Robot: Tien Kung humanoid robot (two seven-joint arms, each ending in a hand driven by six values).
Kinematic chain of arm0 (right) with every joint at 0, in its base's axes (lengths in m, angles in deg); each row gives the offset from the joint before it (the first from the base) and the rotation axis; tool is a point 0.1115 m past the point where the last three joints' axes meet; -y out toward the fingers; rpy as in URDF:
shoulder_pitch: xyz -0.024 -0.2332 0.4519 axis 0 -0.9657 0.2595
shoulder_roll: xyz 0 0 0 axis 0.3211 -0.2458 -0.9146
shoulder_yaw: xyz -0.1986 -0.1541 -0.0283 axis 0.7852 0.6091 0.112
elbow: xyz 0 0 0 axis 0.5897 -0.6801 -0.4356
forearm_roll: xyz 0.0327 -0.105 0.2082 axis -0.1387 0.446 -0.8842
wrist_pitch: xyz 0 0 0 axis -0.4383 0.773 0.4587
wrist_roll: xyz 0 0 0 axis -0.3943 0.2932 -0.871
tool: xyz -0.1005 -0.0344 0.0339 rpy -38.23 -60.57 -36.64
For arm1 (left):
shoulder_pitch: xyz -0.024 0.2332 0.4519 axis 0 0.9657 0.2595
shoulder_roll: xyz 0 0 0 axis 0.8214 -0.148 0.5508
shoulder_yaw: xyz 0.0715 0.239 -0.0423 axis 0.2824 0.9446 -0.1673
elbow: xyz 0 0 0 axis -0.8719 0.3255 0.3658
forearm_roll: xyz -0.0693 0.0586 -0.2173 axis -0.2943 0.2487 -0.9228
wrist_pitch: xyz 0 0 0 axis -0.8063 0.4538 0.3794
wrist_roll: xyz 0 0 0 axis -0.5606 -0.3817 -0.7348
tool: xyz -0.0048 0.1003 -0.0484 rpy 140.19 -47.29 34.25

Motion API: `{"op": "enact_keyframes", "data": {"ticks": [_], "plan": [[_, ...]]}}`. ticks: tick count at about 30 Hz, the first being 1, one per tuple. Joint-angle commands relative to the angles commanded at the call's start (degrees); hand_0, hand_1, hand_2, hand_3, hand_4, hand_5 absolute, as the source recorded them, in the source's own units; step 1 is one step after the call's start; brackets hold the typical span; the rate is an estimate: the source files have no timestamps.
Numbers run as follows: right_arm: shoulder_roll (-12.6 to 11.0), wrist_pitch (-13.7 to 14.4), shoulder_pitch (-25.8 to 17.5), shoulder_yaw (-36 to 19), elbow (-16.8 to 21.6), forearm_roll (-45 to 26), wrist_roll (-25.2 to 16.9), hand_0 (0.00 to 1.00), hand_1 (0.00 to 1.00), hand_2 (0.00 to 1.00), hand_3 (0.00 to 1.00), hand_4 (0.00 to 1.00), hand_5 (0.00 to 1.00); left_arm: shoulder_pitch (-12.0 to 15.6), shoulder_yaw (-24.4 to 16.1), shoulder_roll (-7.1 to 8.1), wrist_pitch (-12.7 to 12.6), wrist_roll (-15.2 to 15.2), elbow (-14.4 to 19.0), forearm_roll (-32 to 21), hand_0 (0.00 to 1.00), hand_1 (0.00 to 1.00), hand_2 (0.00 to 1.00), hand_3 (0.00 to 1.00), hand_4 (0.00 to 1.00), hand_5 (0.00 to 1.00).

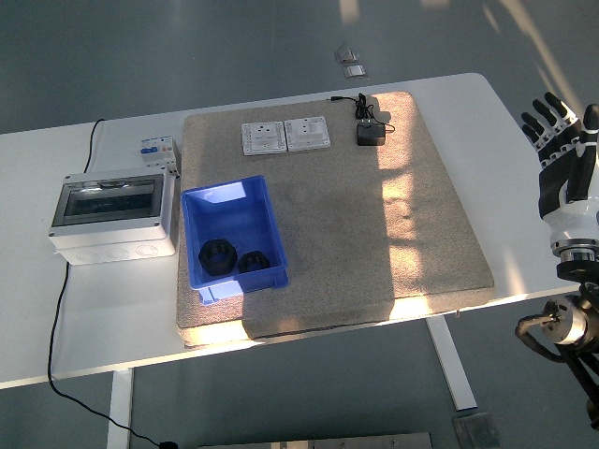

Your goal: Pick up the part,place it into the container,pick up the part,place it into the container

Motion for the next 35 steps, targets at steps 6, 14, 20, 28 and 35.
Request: {"op": "enact_keyframes", "data": {"ticks": [6, 14, 20, 28, 35], "plan": [[-0.44, 0.10, 0.51, 0.41, 0.23, -1.77, 0.54, 0.919, 0.822, 0.805, 0.774, 0.998, 0.998, 0.33, -1.07, 0.27, 2.23, -3.91, 0.00, 1.87, 0.720, 0.724, 0.774, 0.797, 0.680, 0.663], [-2.46, 0.57, 2.93, 2.96, 1.13, 0.26, 3.51, 0.923, 0.821, 0.791, 0.756, 0.998, 0.998, 0.56, -3.28, 0.75, 2.97, -6.28, 0.00, 5.39, 0.784, 0.731, 0.764, 0.793, 0.690, 0.675], [-4.44, 1.04, 5.97, 6.40, -1.10, -0.24, 5.53, 0.923, 0.818, 0.790, 0.758, 0.998, 0.998, 0.47, -5.20, 1.23, 2.64, -7.07, 0.00, 7.62, 0.813, 0.744, 0.764, 0.767, 0.687, 0.671], [-7.36, 1.25, 9.87, 11.56, -5.81, -4.45, 6.37, 0.928, 0.823, 0.804, 0.773, 0.998, 0.998, -0.45, -6.97, 1.61, 1.62, -5.13, 0.00, 10.35, 0.817, 0.749, 0.763, 0.761, 0.687, 0.670], [-8.96, 2.45, 11.04, 13.28, -4.43, -6.85, 5.55, 0.927, 0.831, 0.816, 0.782, 0.998, 0.998, -1.32, -6.66, 1.98, 2.00, -6.46, 0.00, 12.06, 0.805, 0.740, 0.752, 0.712, 0.681, 0.656]]}}
